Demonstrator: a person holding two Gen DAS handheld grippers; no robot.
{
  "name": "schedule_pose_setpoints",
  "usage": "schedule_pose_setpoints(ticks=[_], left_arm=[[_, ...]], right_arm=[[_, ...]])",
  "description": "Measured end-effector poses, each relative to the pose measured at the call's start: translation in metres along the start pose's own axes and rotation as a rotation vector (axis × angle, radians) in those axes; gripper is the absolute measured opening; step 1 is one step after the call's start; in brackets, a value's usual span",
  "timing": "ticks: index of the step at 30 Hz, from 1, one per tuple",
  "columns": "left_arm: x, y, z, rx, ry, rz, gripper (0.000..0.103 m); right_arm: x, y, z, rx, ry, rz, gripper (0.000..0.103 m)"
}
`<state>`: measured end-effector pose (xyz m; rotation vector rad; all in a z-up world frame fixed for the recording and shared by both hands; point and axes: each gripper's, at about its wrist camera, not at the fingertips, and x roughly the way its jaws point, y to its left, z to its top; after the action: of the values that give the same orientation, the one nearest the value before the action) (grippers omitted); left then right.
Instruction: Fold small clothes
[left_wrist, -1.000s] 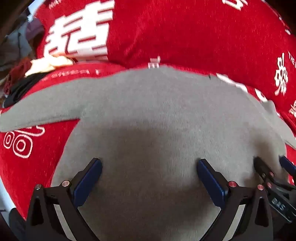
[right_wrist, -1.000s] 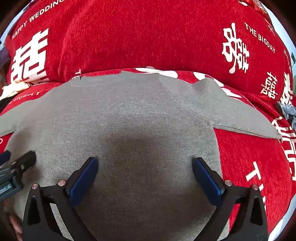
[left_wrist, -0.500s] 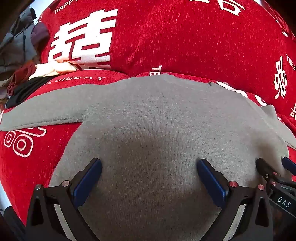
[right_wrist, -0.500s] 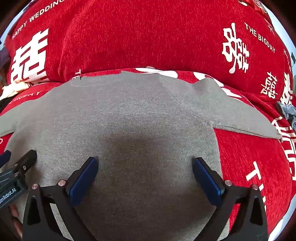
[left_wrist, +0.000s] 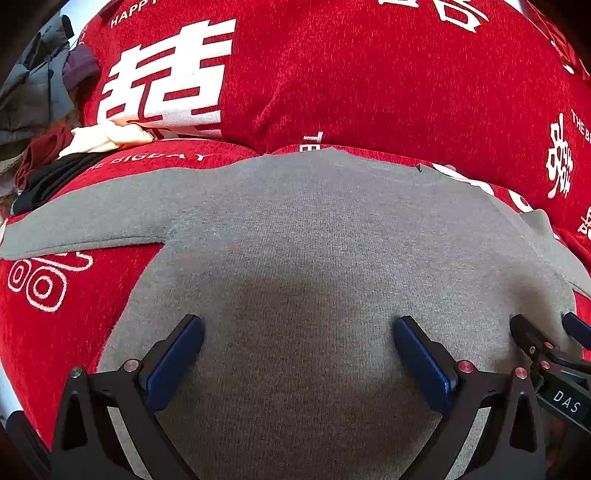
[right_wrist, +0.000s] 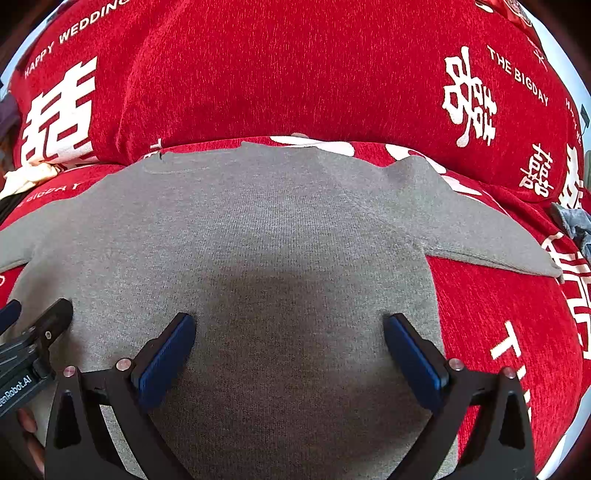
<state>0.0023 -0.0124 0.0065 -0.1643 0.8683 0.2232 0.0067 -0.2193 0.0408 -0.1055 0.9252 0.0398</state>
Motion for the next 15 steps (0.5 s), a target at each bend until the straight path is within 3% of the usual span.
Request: schedule_pose_setpoints(ticks=[15], left_arm=[[0.0017, -0.0007, -0.0019, 0.007, -0.009, -0.003, 0.103]], right_arm=[[-0.0034, 0.0012, 0.0000, 0.002, -0.002, -0.005, 0.102]])
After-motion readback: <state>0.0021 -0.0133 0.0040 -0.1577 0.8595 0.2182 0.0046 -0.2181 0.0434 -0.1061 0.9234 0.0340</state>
